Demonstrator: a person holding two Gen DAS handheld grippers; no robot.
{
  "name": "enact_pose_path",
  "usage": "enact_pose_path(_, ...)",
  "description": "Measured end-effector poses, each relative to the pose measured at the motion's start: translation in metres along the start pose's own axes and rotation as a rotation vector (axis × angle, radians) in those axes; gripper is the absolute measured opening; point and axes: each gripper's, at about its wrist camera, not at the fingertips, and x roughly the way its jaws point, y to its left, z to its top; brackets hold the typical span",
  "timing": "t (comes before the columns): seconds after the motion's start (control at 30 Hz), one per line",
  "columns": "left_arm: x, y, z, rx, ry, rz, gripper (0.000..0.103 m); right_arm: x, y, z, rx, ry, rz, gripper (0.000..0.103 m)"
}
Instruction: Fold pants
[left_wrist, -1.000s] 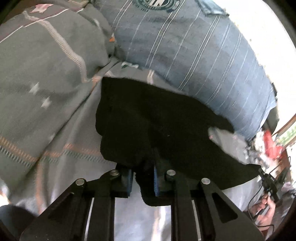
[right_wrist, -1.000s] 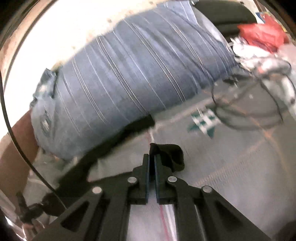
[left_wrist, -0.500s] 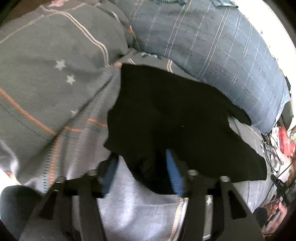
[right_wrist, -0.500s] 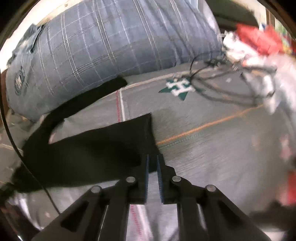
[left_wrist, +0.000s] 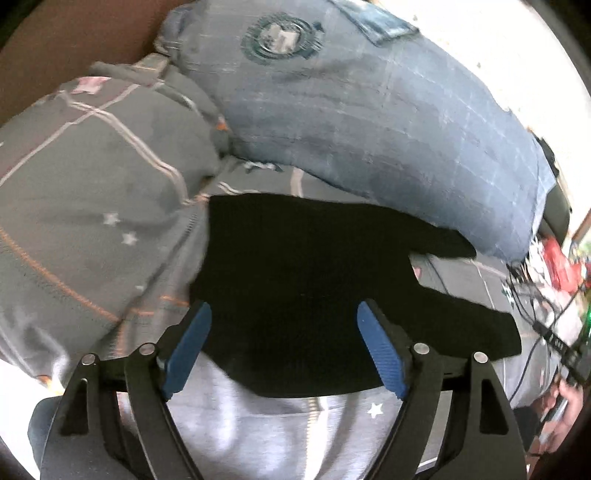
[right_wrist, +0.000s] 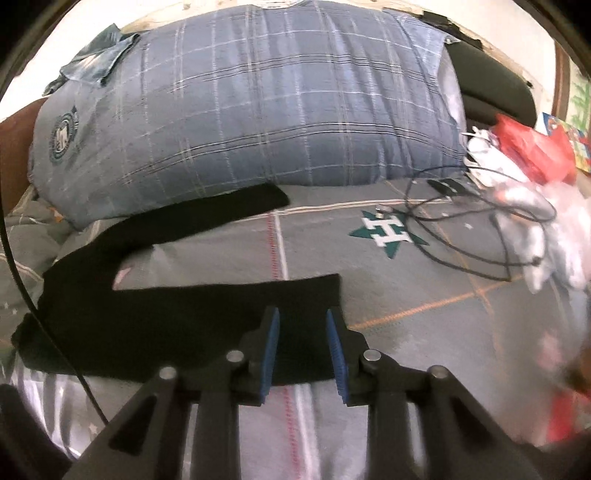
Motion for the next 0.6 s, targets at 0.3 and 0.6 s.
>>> enact_pose_path(0.3, 0.047, -0.031, -0.012, 0.034, 0.098, -0.062, 0.082, 0.028, 0.025, 0.01, 0.015, 0.017, 0.14, 0.035)
enact_pose_path(0.6, 0.083, -0.024, 0.033, -0.024, 0.149, -0.107, 0.085, 0.087, 0.081, 0.05, -0.026, 0.047, 0.323, 0.053)
